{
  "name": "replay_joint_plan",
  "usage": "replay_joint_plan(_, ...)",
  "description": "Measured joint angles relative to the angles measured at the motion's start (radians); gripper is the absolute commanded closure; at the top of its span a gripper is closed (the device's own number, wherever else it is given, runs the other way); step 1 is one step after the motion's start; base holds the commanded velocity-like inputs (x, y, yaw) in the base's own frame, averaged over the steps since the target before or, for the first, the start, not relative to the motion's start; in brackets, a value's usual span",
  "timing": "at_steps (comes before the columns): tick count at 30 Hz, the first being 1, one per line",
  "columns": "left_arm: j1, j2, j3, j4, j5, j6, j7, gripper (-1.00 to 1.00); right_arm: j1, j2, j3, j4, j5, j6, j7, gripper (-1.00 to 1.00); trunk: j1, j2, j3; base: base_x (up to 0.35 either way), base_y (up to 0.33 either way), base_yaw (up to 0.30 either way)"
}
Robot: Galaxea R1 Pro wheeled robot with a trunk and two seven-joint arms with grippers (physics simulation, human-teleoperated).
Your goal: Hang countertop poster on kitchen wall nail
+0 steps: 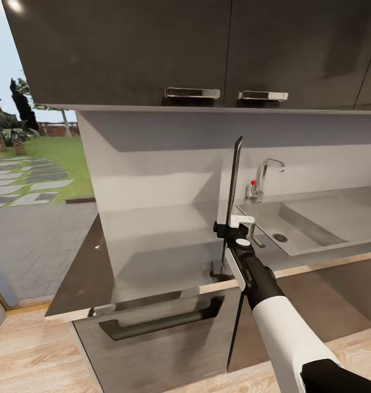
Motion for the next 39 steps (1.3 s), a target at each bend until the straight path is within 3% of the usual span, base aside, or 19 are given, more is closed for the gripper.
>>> replay_joint_plan(10, 0.000, 0.000, 0.000, -0.001, 0.000, 0.000, 0.000, -1.00, 0.000, 0.000, 0.000, 0.000, 0.000, 0.000, 0.000, -1.00, 0.000, 0.000, 0.000, 0.043, 0.000, 0.000)
replay_joint_plan(11, 0.000, 0.000, 0.000, -0.001, 0.000, 0.000, 0.000, -1.00, 0.000, 0.000, 0.000, 0.000, -0.001, 0.000, 0.000, 1.00, 0.000, 0.000, 0.000, 0.004, 0.000, 0.000)
replay_joint_plan(39, 0.000, 0.000, 0.000, -0.004, 0.000, 0.000, 0.000, -1.00, -0.001, 0.000, 0.001, -0.010, 0.000, 0.000, 0.001, 1.00, 0.000, 0.000, 0.000, 0.000, 0.000, 0.000)
